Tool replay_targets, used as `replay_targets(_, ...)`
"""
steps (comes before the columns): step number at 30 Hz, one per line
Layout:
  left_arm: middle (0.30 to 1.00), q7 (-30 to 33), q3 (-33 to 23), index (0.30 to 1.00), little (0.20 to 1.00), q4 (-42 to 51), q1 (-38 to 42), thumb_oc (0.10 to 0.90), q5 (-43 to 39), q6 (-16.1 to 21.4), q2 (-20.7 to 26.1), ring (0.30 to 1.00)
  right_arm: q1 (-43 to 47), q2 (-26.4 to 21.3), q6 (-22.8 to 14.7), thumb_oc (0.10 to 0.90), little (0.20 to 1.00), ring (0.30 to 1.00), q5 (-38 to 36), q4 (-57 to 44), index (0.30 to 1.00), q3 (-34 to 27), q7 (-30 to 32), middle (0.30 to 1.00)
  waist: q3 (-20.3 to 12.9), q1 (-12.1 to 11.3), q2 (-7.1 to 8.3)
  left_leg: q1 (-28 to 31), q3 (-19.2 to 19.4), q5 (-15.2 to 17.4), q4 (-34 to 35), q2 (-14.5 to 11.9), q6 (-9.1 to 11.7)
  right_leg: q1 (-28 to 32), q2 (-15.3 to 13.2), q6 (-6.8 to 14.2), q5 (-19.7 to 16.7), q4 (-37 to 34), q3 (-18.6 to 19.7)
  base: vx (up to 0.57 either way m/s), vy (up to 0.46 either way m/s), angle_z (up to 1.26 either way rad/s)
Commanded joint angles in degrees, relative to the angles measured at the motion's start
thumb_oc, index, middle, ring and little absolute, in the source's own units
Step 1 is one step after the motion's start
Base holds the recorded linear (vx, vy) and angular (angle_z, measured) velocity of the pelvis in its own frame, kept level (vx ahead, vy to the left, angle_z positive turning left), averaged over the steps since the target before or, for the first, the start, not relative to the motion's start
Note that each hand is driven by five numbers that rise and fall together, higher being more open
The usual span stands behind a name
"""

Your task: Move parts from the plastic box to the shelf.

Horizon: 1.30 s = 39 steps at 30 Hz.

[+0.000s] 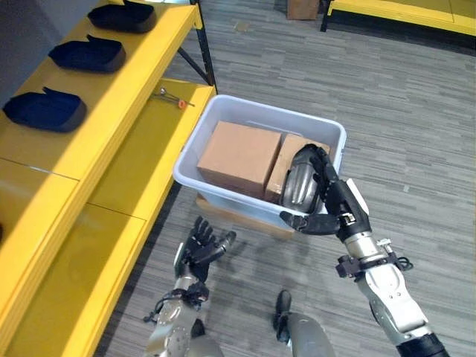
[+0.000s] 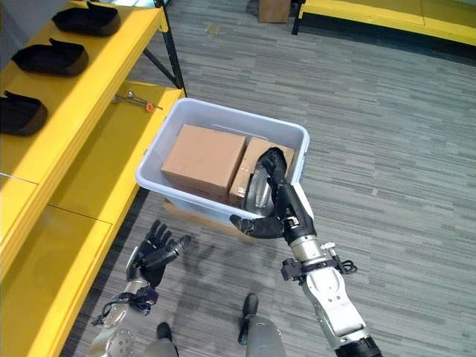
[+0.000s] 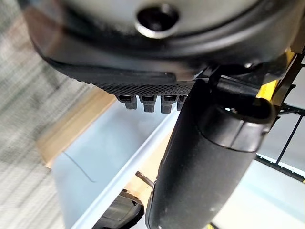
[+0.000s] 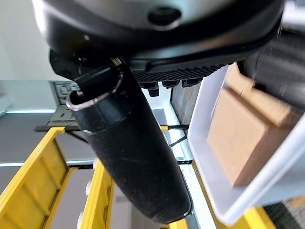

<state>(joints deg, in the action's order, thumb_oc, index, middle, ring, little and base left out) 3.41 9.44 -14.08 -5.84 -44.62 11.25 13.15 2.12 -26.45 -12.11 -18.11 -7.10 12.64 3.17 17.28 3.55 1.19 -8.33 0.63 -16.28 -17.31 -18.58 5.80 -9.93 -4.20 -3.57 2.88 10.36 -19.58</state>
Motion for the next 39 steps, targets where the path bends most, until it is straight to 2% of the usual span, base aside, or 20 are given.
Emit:
replay_targets(1, 1.0, -1.4, -1.2, 1.0, 1.0, 6.3, -0.1, 0.9, 0.6, 3.8, 3.6, 1.0, -0.7, 0.1, -5.9, 0.9, 1.0, 1.0, -0.5, -7.8, 1.0, -2.3, 0.3, 1.0, -1.3, 0.3, 2.49, 1.8, 1.4, 9.1, -10.6, 8.9, -1.3, 3.7, -3.4, 5.8, -7.4, -7.7, 6.5, 0.24, -0.159, -0.62)
replay_targets(2, 1.0, -1.3, -1.1, 1.0, 1.0, 6.4, -0.5, 0.9, 0.8, 3.7, 3.6, 1.0, -1.1, 0.1, -5.8, 0.9, 1.0, 1.0, -0.5, -7.8, 1.0, -2.5, 0.2, 1.0, -0.9, -0.5, 3.15, -1.2, 1.0, 11.2, -10.4, 11.2, -2.0, 4.5, -3.2, 5.9, -7.1, -8.1, 7.5, 0.15, -0.077, -0.6)
replay_targets(3, 1.0, -1.3, -1.1, 1.0, 1.0, 6.4, -0.5, 0.9, 0.8, 3.6, 3.7, 1.0, -1.1, 0.1, -5.8, 0.9, 1.0, 1.0, -0.5, -7.8, 1.0, -2.5, 0.2, 1.0, -1.0, -0.5, 3.28, -1.4, 1.1, 11.0, -10.3, 11.4, -2.1, 4.3, -3.4, 6.0, -7.2, -8.1, 7.5, 0.28, -0.018, -0.5)
replay_targets(4, 1.0, -1.5, -1.2, 1.0, 1.0, 6.9, -1.5, 0.9, 0.6, 3.4, 3.9, 1.0, -1.2, -0.1, -6.1, 0.9, 1.0, 1.0, -0.5, -8.0, 1.0, -3.1, 0.2, 1.0, -0.2, -2.2, 4.01, -7.0, 0.2, 13.3, -6.3, 13.1, -3.0, 6.5, -3.0, 6.7, -6.4, -8.5, 9.6, 0.28, 0.037, -0.58)
replay_targets(5, 1.0, -1.7, -1.2, 1.0, 1.0, 7.1, -1.9, 0.9, 0.6, 3.4, 4.0, 1.0, -1.6, -0.1, -6.2, 0.9, 1.0, 1.0, -0.7, -8.2, 1.0, -3.5, 0.1, 1.0, -0.5, -2.3, 4.24, -8.2, 0.7, 12.2, -3.0, 11.4, -2.8, 7.1, -3.1, 7.2, -5.9, -8.9, 9.9, 0.42, 0.102, -0.35)
replay_targets(6, 1.0, -1.7, -1.0, 1.0, 1.0, 7.0, -2.1, 0.9, 0.7, 3.5, 4.0, 1.0, -1.8, 0.1, -6.6, 0.9, 1.0, 1.0, -0.7, -8.3, 1.0, -3.9, 0.3, 1.0, -0.7, -2.8, 3.61, -9.8, 1.8, 9.2, 3.1, 8.9, -2.0, 8.4, -2.8, 7.7, -5.1, -9.2, 10.1, 0.37, 0.166, -0.49)
replay_targets(7, 1.0, -1.5, -1.0, 1.0, 1.0, 6.4, -2.3, 0.9, 1.2, 3.5, 4.1, 1.0, -1.9, 0.2, -6.8, 0.9, 1.0, 1.0, -0.2, -8.1, 1.0, -3.8, 0.7, 1.0, -0.8, -3.9, 2.96, -10.6, 1.4, 5.3, 9.1, 8.1, -1.0, 9.6, -2.1, 8.0, -4.7, -9.5, 10.7, 0.43, 0.197, -0.54)
replay_targets(9, 1.0, -0.9, -1.5, 1.0, 1.0, 5.7, -2.9, 0.9, 2.4, 3.4, 4.3, 1.0, -2.3, 0.6, -6.8, 0.9, 1.0, 1.0, 0.2, -7.9, 1.0, -3.8, 0.7, 1.0, -0.9, -5.7, 2.31, -8.8, -2.0, 1.9, 18.8, 8.4, 0.5, 12.6, -1.7, 8.7, -3.1, -9.4, 12.3, 0.44, 0.202, -0.8)
replay_targets(11, 1.0, -1.0, -2.3, 1.0, 1.0, 4.8, -3.1, 0.9, 2.1, 3.4, 3.9, 1.0, -3.0, 1.3, -6.5, 0.9, 1.0, 1.0, 0.2, -7.7, 1.0, -3.9, -0.1, 1.0, -2.2, -5.5, 2.15, -6.6, -1.3, 2.8, 18.3, 8.4, 0.2, 14.2, -1.5, 9.0, -2.0, -9.4, 13.4, 0.32, 0.198, -0.96)
replay_targets(12, 1.0, -1.1, -2.4, 1.0, 1.0, 5.1, -3.0, 0.9, 2.3, 3.7, 4.1, 1.0, -3.0, 1.4, -6.5, 0.9, 1.0, 1.0, 0.7, -7.8, 1.0, -3.8, -0.1, 1.0, -2.5, -5.9, 1.97, -5.8, -1.3, 2.2, 18.6, 9.0, 0.6, 15.0, -1.9, 9.3, -1.8, -9.5, 13.8, 0.3, 0.238, -0.87)
replay_targets(16, 1.0, -1.7, -2.8, 1.0, 1.0, 5.7, -3.1, 0.9, 1.5, 3.7, 4.8, 1.0, -4.3, 2.9, -6.2, 0.9, 1.0, 1.0, -0.3, -8.6, 1.0, -4.1, -1.2, 1.0, -4.2, -5.4, 2.48, -3.6, 2.1, 4.9, 17.8, 10.9, -1.0, 15.7, -4.4, 10.7, -2.1, -9.7, 14.8, 0.24, 0.241, -0.61)
replay_targets(22, 1.0, 0.2, -3.3, 1.0, 1.0, 6.1, -2.0, 0.9, 1.0, 4.5, 5.7, 1.0, -1.0, 3.8, -5.1, 0.9, 1.0, 1.0, 0.7, -7.1, 1.0, -2.0, -0.3, 1.0, -4.3, -5.5, 3.86, -5.0, 5.3, 9.0, 14.9, 13.3, -3.6, 12.6, -8.1, 13.0, -5.9, -10.1, 16.0, 0.05, 0.129, -0.24)
replay_targets(30, 1.0, 0.6, -3.9, 1.0, 1.0, 6.1, -2.0, 0.9, 0.6, 4.4, 5.7, 1.0, 0.4, 3.8, -4.5, 0.9, 1.0, 1.0, 1.1, -6.7, 1.0, -1.1, -0.4, 1.0, -3.6, -5.9, 5.15, -6.0, 7.4, 11.2, 13.8, 14.1, -4.8, 10.2, -9.8, 14.5, -9.9, -10.5, 15.9, 0.01, 0.043, 0.06)
replay_targets(32, 1.0, 1.0, -4.2, 1.0, 1.0, 6.7, -2.1, 0.9, 0.6, 4.4, 6.1, 1.0, 1.8, 3.9, -4.3, 0.9, 1.0, 1.0, 1.8, -6.5, 1.0, -0.2, -0.2, 1.0, -2.7, -6.4, 5.6, -5.6, 8.4, 11.5, 14.5, 14.1, -5.3, 8.2, -10.3, 15.1, -12.0, -8.8, 14.9, -0.05, 0.035, -0.16)
replay_targets(34, 1.0, 1.1, -4.3, 1.0, 1.0, 7.0, -2.3, 0.9, 0.6, 4.4, 6.4, 1.0, 3.3, 3.7, -4.2, 0.9, 1.0, 1.0, 2.3, -6.3, 1.0, 0.8, -0.1, 1.0, -1.8, -6.8, 5.55, -5.0, 9.1, 11.6, 15.4, 13.9, -5.5, 6.4, -10.2, 15.1, -12.5, -6.5, 13.4, -0.06, 0.041, -0.22)
replay_targets(35, 1.0, 1.3, -4.5, 1.0, 1.0, 7.3, -2.2, 0.9, 0.4, 4.5, 6.6, 1.0, 4.6, 3.7, -4.1, 0.9, 1.0, 1.0, 2.6, -6.0, 1.0, 1.5, 0.0, 1.0, -1.0, -7.4, 5.62, -4.6, 9.7, 11.6, 15.5, 13.5, -5.4, 5.4, -10.4, 14.9, -12.9, -5.4, 11.2, -0.06, -0.012, -0.42)
replay_targets(36, 1.0, 1.5, -5.1, 1.0, 1.0, 7.6, -2.6, 0.9, 0.4, 4.6, 6.9, 1.0, 6.3, 3.7, -3.9, 0.9, 1.0, 1.0, 3.2, -5.3, 1.0, 2.5, 0.2, 1.0, 0.0, -8.8, 5.78, -4.0, 11.0, 12.3, 15.3, 12.9, -5.0, 5.3, -12.1, 15.0, -13.8, -5.7, 6.2, -0.08, -0.12, -0.65)
replay_targets(37, 1.0, 1.5, -5.5, 1.0, 1.0, 7.6, -2.5, 0.9, -0.4, 4.6, 7.4, 1.0, 8.8, 3.5, -3.8, 0.9, 1.0, 1.0, 3.3, -4.8, 1.0, 3.6, 0.5, 1.0, 1.5, -8.7, 5.87, -4.0, 11.6, 12.0, 15.0, 11.6, -4.1, 2.8, -12.3, 14.7, -14.6, -7.4, 4.7, -0.06, -0.131, -0.9)
replay_targets(38, 1.0, 1.5, -5.6, 1.0, 1.0, 7.6, -2.4, 0.9, -0.4, 4.6, 7.4, 1.0, 9.0, 3.5, -3.8, 0.9, 1.0, 1.0, 3.3, -4.7, 1.0, 3.7, 0.5, 1.0, 1.6, -8.6, 5.81, -4.0, 11.6, 12.1, 14.9, 11.5, -4.0, 2.8, -12.2, 14.6, -14.5, -7.4, 4.6, -0.05, -0.216, -0.86)
replay_targets(39, 1.0, 1.5, -5.6, 1.0, 1.0, 7.8, -1.9, 0.9, -0.7, 4.7, 7.9, 1.0, 9.3, 2.6, -3.7, 0.9, 1.0, 1.0, 4.1, -5.7, 1.0, 3.7, 0.2, 1.0, 3.2, -8.3, 5.96, -5.2, 10.0, 11.8, 13.2, 10.5, -3.6, 2.1, -11.3, 13.9, -12.7, -6.9, 7.4, -0.05, -0.16, -0.52)
